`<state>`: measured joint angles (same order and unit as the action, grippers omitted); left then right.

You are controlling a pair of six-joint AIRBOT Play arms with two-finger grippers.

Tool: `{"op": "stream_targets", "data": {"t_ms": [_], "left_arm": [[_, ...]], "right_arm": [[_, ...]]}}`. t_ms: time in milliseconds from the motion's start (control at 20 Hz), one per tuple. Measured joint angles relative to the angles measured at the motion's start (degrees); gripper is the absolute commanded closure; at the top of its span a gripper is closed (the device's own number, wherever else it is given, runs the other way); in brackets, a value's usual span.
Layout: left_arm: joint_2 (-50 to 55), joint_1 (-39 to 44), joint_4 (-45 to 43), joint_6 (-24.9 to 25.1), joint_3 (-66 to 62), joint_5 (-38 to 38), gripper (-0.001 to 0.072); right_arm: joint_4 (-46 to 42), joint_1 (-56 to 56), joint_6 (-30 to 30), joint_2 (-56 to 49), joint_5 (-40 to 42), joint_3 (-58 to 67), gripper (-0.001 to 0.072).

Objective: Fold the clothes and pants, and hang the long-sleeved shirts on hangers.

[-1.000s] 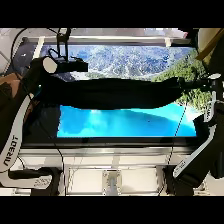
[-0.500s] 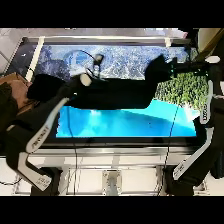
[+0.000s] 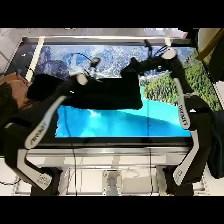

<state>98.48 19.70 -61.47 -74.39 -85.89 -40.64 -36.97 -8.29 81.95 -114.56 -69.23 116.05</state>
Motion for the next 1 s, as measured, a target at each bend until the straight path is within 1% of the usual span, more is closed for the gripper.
{"op": "stream_targets", "data": {"t_ms": [150,200,250,300,500,650,750,1000], "left_arm": [[-5.18,-8.33,-0.98,0.09,0.0,-6.29,0.0686],[-6.78,-10.47,-1.09,0.11,0.0,-7.91,0.0686],[-8.44,-12.39,-1.11,0.22,0.0,-9.49,0.0686],[-9.84,-13.84,-1.27,0.31,0.0,-10.73,0.0686],[-13.94,-16.83,-1.42,2.1,0.0,-13.49,0.0686],[-15.17,-17.55,-1.46,2.69,0.0,-14.64,0.0686],[-15.54,-17.79,-1.46,2.95,0.0,-15.47,0.0686],[-15.85,-17.94,-1.53,3.28,0.0,-17.22,0.0686]], "right_arm": [[-3.39,-6.23,2.12,-1.88,5.18,0.0,0.0701],[-4.17,-8.09,2.62,-2.67,6.73,0.0,0.0539],[-4.81,-9.86,2.99,-3.45,8.31,-0.02,0.0228],[-5.01,-11.54,3.3,-4.22,10.16,-0.02,0.0163],[-2.49,-15.85,3.1,-5.44,15.72,0.44,0.0163],[-1.95,-14.84,1.92,-3.69,14.16,0.79,0.0163],[-4.74,-11.63,1.42,-1.09,8.68,0.87,0.0163],[-18.05,0.66,1.01,5.9,-8.13,-1.57,0.0159]]}}
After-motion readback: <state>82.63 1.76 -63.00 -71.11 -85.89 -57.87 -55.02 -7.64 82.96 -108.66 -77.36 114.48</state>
